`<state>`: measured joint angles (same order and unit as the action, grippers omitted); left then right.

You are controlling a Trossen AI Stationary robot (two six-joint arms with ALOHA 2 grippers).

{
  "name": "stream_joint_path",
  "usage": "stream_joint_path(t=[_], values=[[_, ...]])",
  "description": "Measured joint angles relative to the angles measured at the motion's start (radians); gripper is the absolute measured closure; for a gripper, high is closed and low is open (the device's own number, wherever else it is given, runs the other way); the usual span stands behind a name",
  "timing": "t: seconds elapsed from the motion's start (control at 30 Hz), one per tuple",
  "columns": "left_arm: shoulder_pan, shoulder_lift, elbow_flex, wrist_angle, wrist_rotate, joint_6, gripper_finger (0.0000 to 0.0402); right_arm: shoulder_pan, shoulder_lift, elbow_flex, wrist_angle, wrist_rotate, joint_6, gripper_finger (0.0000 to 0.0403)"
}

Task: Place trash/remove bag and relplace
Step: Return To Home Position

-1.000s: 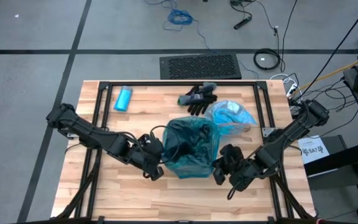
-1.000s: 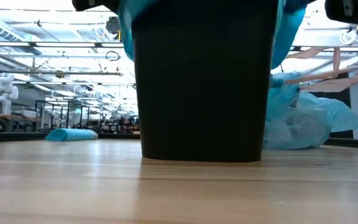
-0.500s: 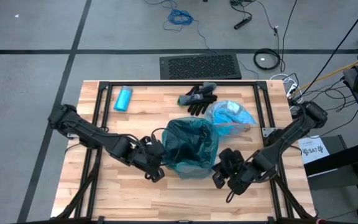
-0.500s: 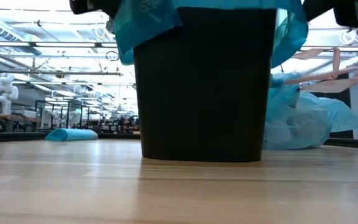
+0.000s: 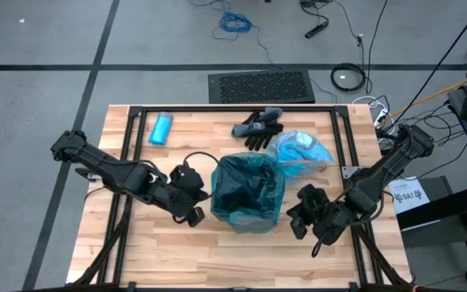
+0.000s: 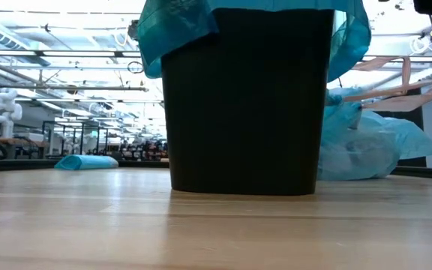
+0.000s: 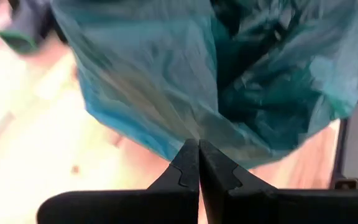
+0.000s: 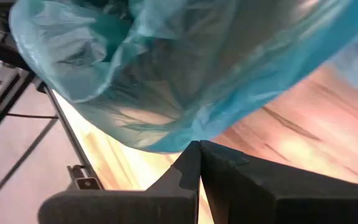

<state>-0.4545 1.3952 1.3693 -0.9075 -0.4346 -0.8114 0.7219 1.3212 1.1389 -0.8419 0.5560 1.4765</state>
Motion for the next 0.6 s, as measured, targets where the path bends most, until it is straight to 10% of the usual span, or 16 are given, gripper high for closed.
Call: stream_joint_path(t=[0.6], values=[[-0.054,-0.123,-0.027,0.068,-0.148,0.168,0.0400,0.000,-0.058,0.000,-0.168,0.021,0.026,0.0403]])
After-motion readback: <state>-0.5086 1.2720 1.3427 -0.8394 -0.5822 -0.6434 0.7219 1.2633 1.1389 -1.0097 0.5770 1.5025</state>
